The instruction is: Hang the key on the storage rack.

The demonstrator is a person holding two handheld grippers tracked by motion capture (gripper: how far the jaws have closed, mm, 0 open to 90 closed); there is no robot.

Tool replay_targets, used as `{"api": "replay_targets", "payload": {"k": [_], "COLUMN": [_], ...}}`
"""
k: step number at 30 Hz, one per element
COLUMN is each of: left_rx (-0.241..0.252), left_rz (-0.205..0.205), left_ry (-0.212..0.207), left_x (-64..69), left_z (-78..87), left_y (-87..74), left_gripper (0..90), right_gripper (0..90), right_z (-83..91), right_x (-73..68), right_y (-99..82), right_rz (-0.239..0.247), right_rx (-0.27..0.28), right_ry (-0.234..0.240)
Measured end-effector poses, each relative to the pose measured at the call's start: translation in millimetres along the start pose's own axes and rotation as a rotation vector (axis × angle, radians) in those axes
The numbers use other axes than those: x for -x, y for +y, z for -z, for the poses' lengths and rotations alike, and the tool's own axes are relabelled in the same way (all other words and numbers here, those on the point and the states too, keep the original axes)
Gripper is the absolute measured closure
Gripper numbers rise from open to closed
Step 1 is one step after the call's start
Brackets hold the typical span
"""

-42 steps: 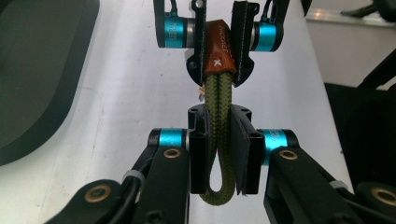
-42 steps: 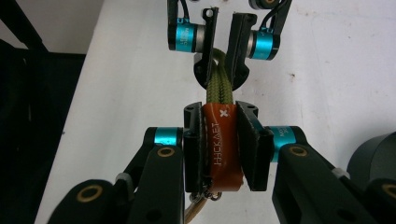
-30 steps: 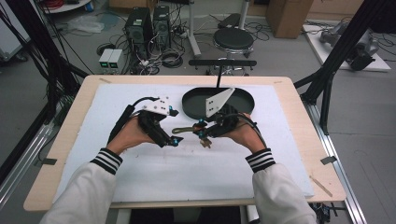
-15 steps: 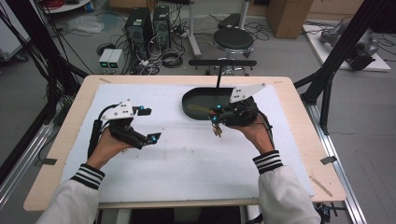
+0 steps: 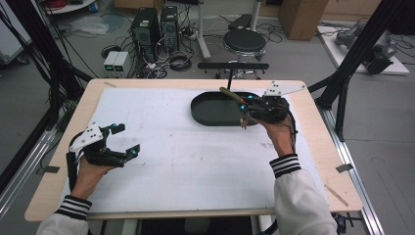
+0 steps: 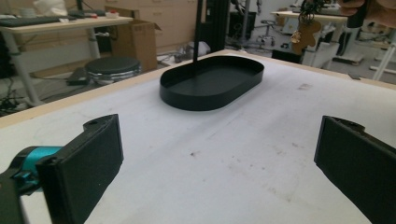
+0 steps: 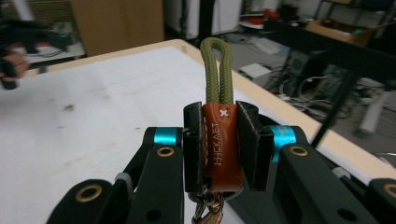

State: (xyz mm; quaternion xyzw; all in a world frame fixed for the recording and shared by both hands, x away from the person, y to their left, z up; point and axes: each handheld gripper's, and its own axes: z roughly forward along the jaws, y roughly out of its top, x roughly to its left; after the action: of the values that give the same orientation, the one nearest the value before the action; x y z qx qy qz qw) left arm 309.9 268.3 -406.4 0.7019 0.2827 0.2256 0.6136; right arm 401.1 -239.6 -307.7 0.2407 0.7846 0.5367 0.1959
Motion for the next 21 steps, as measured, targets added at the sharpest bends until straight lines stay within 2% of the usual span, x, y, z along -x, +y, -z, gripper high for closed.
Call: {"api": "replay_targets", "payload": {"k": [2,5,8,11,16,21], "left_rx": [0.018,0.036,0.051,0.055,0.083,0.102], "left_rz": [-0.004,-0.010,0.023,0.023,0.023,0.017], "left_ry": [0.022,0.066,0.072,0.103,0.124,0.125], "left_x": [0.6,3.4,3.8,3.9,3.5,3.1], "left_z": [4.9,11.5,15.5,18.3,21.9,23.7], "left_y": [-6.5,-17.2,-25.9,-32.4,-37.8,-43.9], "left_gripper": [1.7,1.7,1.7,1.7,1.7,1.7], "right_gripper": [73.0,73.0,73.0,73.0,73.1,73.1], "right_z": [2.5,6.5,8.6,8.9,5.3,2.7], "right_x": [4.1,10.4,16.4,22.3,28.1,32.4], "right_y": [-1.2,-3.4,-5.4,-7.9,-9.6,-7.1], "right_rz": [-0.001,-0.036,-0.049,-0.064,-0.076,-0.078], "right_rx": [0.015,0.040,0.042,0.049,0.058,0.062], "right_ry": [-0.037,-0.083,-0.133,-0.179,-0.237,-0.284]}}
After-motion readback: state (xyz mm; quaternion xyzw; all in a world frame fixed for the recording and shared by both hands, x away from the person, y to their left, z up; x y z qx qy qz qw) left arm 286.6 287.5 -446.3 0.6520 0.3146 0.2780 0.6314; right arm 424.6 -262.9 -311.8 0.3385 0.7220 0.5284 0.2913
